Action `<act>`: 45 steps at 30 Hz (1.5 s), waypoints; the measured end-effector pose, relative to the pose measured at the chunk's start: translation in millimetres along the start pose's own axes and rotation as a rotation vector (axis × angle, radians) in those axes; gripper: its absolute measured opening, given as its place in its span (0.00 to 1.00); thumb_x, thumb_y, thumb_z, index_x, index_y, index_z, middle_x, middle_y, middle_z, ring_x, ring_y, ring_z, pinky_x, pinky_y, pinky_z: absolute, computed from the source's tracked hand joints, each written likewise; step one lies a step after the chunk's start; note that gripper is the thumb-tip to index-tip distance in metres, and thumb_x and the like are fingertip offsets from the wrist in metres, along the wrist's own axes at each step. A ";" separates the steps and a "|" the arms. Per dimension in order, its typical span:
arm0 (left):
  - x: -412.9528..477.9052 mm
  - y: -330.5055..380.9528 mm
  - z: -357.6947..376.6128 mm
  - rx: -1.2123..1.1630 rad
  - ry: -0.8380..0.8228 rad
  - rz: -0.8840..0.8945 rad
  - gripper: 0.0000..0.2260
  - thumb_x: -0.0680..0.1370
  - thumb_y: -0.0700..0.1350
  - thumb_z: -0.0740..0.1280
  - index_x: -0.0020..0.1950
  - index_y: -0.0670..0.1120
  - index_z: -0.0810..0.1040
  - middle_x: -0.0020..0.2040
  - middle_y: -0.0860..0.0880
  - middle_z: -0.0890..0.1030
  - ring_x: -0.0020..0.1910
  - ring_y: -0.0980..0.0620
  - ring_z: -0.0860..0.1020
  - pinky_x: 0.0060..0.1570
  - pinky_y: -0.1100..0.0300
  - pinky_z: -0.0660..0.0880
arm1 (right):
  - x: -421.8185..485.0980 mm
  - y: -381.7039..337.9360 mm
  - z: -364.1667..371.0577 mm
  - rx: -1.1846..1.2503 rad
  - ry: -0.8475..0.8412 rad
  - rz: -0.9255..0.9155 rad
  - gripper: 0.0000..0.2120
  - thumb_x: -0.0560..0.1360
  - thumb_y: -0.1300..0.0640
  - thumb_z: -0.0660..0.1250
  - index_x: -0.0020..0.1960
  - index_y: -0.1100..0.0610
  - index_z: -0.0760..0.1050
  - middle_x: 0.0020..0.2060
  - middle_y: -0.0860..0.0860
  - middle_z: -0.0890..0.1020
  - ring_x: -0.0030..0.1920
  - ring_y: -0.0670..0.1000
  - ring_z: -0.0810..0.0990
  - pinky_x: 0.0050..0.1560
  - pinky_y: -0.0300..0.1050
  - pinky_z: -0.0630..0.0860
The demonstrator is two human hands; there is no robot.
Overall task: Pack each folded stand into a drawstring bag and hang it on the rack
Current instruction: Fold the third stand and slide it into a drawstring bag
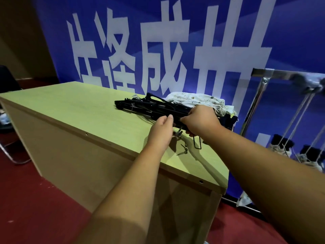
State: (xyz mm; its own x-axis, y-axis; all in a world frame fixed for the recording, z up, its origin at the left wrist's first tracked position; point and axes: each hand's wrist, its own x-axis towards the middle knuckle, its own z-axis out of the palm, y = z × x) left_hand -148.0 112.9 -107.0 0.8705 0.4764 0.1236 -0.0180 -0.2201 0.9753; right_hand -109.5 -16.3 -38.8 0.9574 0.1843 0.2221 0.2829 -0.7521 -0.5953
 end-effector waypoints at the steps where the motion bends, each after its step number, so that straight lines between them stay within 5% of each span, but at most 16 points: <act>1: -0.5 1.0 -3.0 -0.065 -0.006 -0.011 0.14 0.85 0.61 0.58 0.57 0.58 0.80 0.56 0.53 0.84 0.53 0.48 0.82 0.59 0.47 0.78 | -3.7 -1.5 -1.1 0.016 0.005 0.003 0.09 0.77 0.55 0.73 0.42 0.60 0.84 0.32 0.56 0.86 0.35 0.58 0.88 0.42 0.59 0.87; 5: 0.7 4.9 -14.6 -0.263 -0.045 -0.041 0.15 0.86 0.60 0.57 0.58 0.52 0.78 0.59 0.48 0.84 0.44 0.48 0.81 0.52 0.48 0.78 | -22.1 -11.3 -12.2 0.063 -0.012 0.016 0.09 0.78 0.55 0.73 0.42 0.60 0.84 0.31 0.56 0.86 0.33 0.58 0.88 0.42 0.58 0.88; 7: 3.2 6.5 -19.6 -0.342 -0.070 -0.075 0.17 0.86 0.60 0.59 0.62 0.49 0.77 0.62 0.47 0.83 0.46 0.46 0.84 0.56 0.43 0.83 | -29.5 -17.3 -17.7 0.171 -0.062 0.069 0.08 0.78 0.57 0.74 0.45 0.62 0.83 0.33 0.58 0.87 0.33 0.58 0.88 0.43 0.60 0.88; 10: 0.0 13.8 -26.2 -0.490 -0.069 -0.132 0.22 0.85 0.57 0.64 0.75 0.46 0.71 0.65 0.46 0.83 0.50 0.47 0.88 0.50 0.49 0.84 | -41.6 -25.5 -25.0 0.464 -0.150 0.204 0.06 0.78 0.63 0.74 0.50 0.66 0.82 0.39 0.63 0.88 0.33 0.59 0.87 0.46 0.61 0.88; 16: 1.7 36.0 -33.2 -0.704 -0.057 -0.149 0.26 0.86 0.42 0.66 0.83 0.43 0.62 0.63 0.41 0.85 0.53 0.46 0.88 0.49 0.51 0.84 | -53.4 -28.5 -26.5 0.686 -0.231 0.283 0.04 0.80 0.62 0.74 0.51 0.63 0.80 0.38 0.59 0.86 0.31 0.53 0.83 0.36 0.48 0.80; 19: 3.9 50.5 -40.1 -0.713 -0.074 -0.129 0.28 0.85 0.37 0.66 0.83 0.45 0.59 0.62 0.40 0.85 0.51 0.46 0.88 0.47 0.53 0.84 | -53.0 -27.5 -27.4 0.702 -0.216 0.272 0.07 0.80 0.60 0.74 0.53 0.64 0.80 0.33 0.59 0.85 0.26 0.52 0.81 0.35 0.47 0.80; 25: 2.5 83.9 -42.7 -0.739 -0.097 -0.070 0.19 0.84 0.33 0.64 0.74 0.44 0.73 0.60 0.43 0.86 0.59 0.41 0.85 0.54 0.49 0.83 | -58.8 -28.6 -40.5 0.893 -0.231 0.245 0.08 0.80 0.60 0.75 0.55 0.64 0.80 0.39 0.57 0.85 0.30 0.50 0.84 0.31 0.42 0.81; 32: -12.8 122.7 -41.9 -0.730 -0.110 0.007 0.28 0.84 0.31 0.61 0.81 0.52 0.64 0.61 0.44 0.85 0.58 0.40 0.86 0.55 0.45 0.84 | -64.9 -19.2 -63.6 0.839 -0.263 0.144 0.13 0.79 0.53 0.76 0.57 0.61 0.83 0.42 0.57 0.87 0.38 0.52 0.87 0.40 0.48 0.85; 35: -27.3 135.2 -34.7 -0.734 -0.145 0.034 0.28 0.85 0.30 0.60 0.81 0.53 0.63 0.60 0.43 0.83 0.55 0.43 0.87 0.47 0.45 0.85 | -70.1 -13.1 -78.7 0.777 -0.336 0.150 0.11 0.80 0.52 0.74 0.57 0.59 0.83 0.45 0.56 0.87 0.44 0.53 0.87 0.51 0.53 0.87; 38: -48.7 147.6 -25.0 -0.696 -0.215 0.080 0.27 0.86 0.31 0.58 0.81 0.52 0.62 0.61 0.43 0.82 0.54 0.45 0.87 0.45 0.45 0.85 | -75.6 -8.8 -102.8 0.783 -0.366 0.152 0.08 0.80 0.55 0.70 0.56 0.58 0.82 0.42 0.53 0.84 0.42 0.51 0.84 0.44 0.48 0.83; 45: -117.3 147.6 6.1 -0.534 -0.438 0.112 0.30 0.85 0.31 0.61 0.80 0.59 0.65 0.61 0.49 0.86 0.56 0.46 0.87 0.47 0.48 0.82 | -83.3 1.5 -158.8 0.837 -0.252 0.070 0.17 0.83 0.45 0.68 0.61 0.57 0.83 0.51 0.52 0.86 0.46 0.51 0.83 0.54 0.50 0.75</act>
State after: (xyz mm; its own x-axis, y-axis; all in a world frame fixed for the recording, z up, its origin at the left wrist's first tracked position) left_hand -249.7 19.4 21.3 0.9655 0.0635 0.2527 -0.2605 0.2542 0.9314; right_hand -197.9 -133.3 64.4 0.9302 0.3641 0.0458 0.0777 -0.0735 -0.9943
